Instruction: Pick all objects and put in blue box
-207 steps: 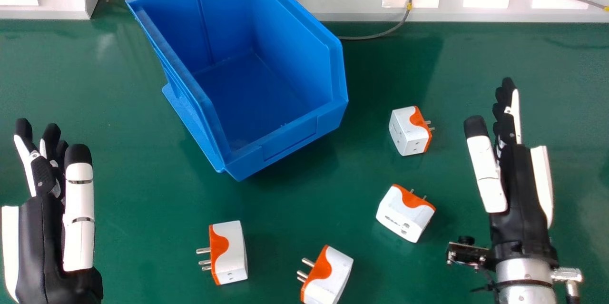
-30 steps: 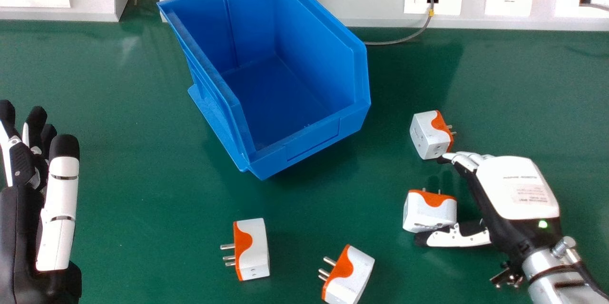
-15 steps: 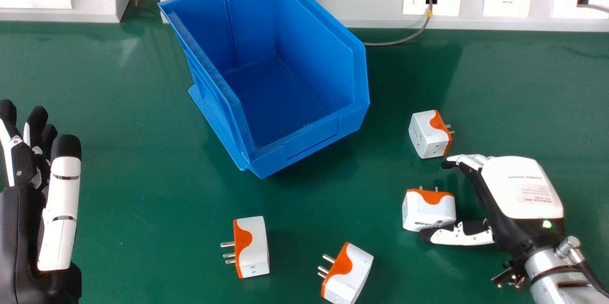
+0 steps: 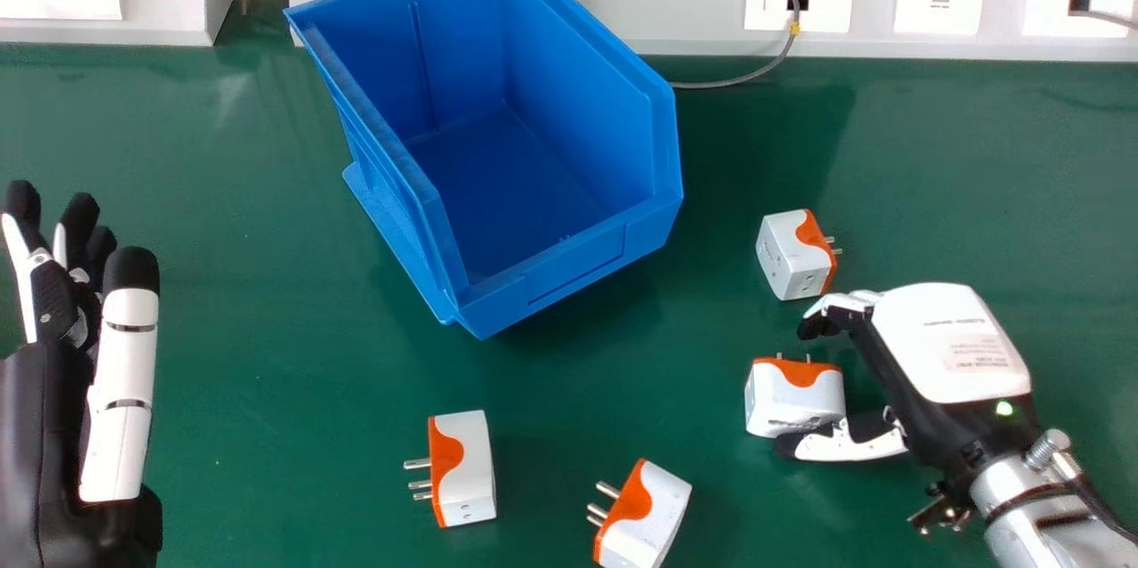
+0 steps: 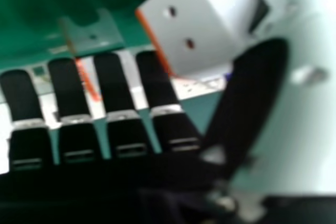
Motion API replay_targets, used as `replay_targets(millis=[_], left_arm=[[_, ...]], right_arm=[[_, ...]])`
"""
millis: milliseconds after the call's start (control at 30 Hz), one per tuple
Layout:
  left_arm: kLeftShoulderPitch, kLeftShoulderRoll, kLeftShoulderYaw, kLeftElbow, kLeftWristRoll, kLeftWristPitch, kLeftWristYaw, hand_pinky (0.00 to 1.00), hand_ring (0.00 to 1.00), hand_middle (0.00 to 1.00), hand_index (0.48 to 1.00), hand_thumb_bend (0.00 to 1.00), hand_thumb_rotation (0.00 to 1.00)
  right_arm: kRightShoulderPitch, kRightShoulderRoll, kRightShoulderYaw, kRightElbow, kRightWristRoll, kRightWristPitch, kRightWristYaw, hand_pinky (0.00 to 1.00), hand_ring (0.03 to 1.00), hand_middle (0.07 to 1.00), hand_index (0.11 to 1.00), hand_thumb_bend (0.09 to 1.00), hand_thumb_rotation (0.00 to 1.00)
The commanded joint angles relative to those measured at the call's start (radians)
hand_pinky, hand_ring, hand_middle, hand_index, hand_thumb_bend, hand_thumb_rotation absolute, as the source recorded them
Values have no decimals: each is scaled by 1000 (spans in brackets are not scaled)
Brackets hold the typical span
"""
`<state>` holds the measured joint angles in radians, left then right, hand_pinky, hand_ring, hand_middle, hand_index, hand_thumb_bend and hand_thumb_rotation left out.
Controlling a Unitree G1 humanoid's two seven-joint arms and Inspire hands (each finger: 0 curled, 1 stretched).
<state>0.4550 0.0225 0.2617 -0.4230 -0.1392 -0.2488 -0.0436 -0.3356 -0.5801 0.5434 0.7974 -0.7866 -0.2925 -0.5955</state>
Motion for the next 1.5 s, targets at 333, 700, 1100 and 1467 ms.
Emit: replay_targets(millis=[333, 700, 1100, 1467], left_arm=[[11, 2, 7, -41, -3, -13, 0, 1000, 1000, 1000, 1000, 476, 811], [17, 2, 4, -47, -13, -10, -3, 1000, 1000, 1000, 1000, 474, 815], [22, 0, -2, -50, -6, -13, -2, 1000, 1000, 1000, 1000, 467, 813], [15, -3, -10, -41, -2, -21, -4, 1000, 1000, 1000, 1000, 471, 806]], right_arm=[[-13, -11, 54, 91, -52, 12, 95, 462, 549, 609, 586, 726, 44], [-61, -26, 46, 98, -42, 39, 192, 379, 491, 581, 561, 612, 22], [-45, -67, -32, 67, 52, -88, 196, 321, 461, 561, 552, 527, 7], [128, -187, -173, -342, 39, -36, 260, 307, 448, 546, 549, 499, 2]])
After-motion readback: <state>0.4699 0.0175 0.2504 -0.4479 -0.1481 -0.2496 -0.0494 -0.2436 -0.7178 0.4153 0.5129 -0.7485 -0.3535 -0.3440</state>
